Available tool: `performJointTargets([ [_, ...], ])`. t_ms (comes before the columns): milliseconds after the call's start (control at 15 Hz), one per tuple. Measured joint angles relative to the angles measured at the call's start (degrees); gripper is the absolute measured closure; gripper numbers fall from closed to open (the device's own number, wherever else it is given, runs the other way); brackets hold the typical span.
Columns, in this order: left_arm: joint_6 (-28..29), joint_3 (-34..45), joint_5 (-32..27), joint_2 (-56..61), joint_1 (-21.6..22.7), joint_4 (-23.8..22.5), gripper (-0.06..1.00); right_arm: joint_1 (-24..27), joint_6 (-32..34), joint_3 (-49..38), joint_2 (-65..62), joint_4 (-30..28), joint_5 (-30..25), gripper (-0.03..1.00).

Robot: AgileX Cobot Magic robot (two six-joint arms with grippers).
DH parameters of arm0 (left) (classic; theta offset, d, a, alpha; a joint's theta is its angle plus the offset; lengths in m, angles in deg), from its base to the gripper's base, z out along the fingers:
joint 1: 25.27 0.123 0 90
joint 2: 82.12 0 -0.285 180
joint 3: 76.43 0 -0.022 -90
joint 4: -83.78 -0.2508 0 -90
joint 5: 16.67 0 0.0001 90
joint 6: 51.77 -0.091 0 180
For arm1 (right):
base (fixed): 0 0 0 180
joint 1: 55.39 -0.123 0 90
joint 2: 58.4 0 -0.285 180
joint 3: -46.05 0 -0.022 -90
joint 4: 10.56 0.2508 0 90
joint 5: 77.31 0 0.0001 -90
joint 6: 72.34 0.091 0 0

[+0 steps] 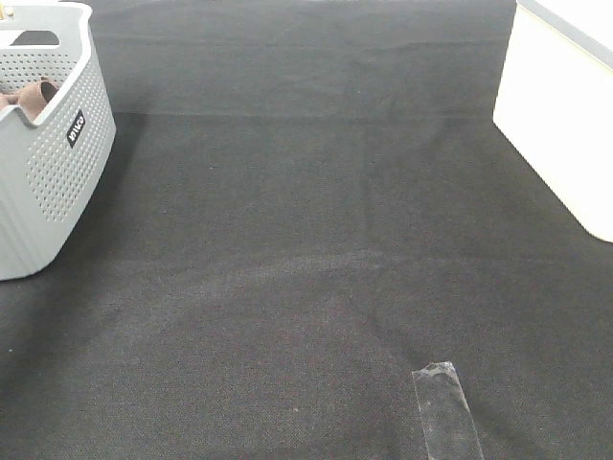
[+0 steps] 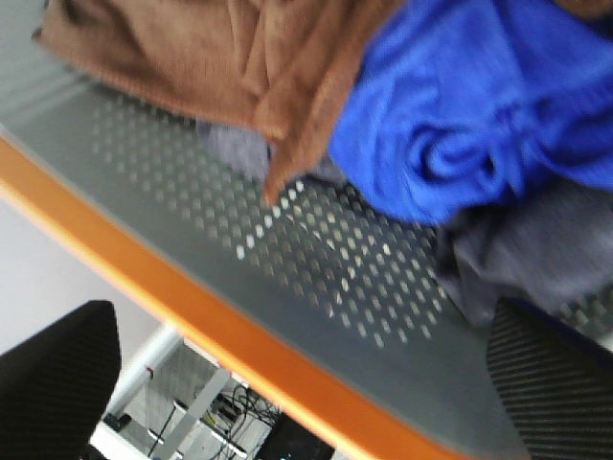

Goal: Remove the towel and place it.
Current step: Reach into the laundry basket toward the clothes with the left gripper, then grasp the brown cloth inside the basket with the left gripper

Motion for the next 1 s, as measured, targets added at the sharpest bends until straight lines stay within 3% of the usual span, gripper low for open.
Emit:
performJointTargets([
  [467, -4.0, -5.5, 3.3, -11.4, 6.1, 2.2, -0.04, 0.0, 0.0, 0.0, 0.0, 0.0, 0.0, 0.07],
  [800, -8.7, -6.4, 6.1, -14.3, 6.2, 8.9, -0.03, 0.0, 0.0, 0.0, 0.0, -0.1, 0.0, 0.07],
  [1000, -9.1, -6.8, 4.5, -14.7, 6.2, 9.6, 0.07, 0.0, 0.0, 0.0, 0.0, -0.1, 0.0, 0.07],
])
